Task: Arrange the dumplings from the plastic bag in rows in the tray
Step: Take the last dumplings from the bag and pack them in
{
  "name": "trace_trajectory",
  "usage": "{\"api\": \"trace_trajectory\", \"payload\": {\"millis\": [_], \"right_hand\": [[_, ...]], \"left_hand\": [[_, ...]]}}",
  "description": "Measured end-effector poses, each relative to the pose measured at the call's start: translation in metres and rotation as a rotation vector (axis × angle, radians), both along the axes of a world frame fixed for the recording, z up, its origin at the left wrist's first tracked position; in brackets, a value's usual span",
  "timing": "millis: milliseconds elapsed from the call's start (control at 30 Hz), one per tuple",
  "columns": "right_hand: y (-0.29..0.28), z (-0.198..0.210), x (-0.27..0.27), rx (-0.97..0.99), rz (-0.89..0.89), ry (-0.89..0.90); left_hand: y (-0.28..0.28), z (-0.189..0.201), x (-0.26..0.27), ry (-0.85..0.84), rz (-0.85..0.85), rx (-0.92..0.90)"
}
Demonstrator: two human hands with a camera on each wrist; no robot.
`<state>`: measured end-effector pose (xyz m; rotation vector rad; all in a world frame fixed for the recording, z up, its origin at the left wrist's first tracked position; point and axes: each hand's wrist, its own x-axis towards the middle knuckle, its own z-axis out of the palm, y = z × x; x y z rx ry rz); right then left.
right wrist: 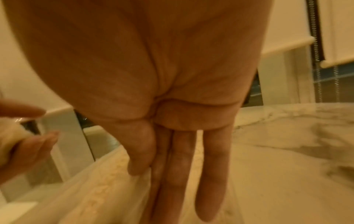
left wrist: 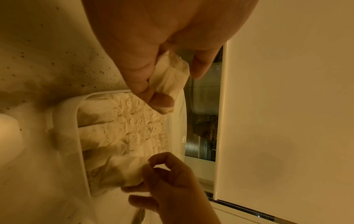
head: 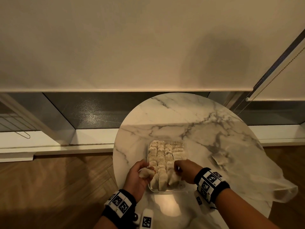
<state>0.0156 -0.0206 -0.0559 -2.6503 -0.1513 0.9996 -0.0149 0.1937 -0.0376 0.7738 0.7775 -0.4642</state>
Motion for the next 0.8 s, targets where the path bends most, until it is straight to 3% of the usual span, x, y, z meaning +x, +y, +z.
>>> {"api": "trace_trajectory", "payload": {"millis": [233,333,567,800], "right_hand": [[0.012,-0.024,0.015,-0.15,0.146,0.181],[0.02,-0.033,0.023,-0.154,0.145,0.133],[0.025,-0.052,0.029,-0.123,0.091,0.05],[0.025,-0.055,0.033,-0.125,0.016,0.017]], "left_hand": [[0.005,0.001,-0.008,-0.047,-0.023,0.006],[0.008,-0.001,-0.012,-0.075,-0.06,0.035],[0.022,-0.019,-0.015,0.035,0.013,0.091],[0.023,-0.023,-0.015,-0.006,0.021,0.097]]}}
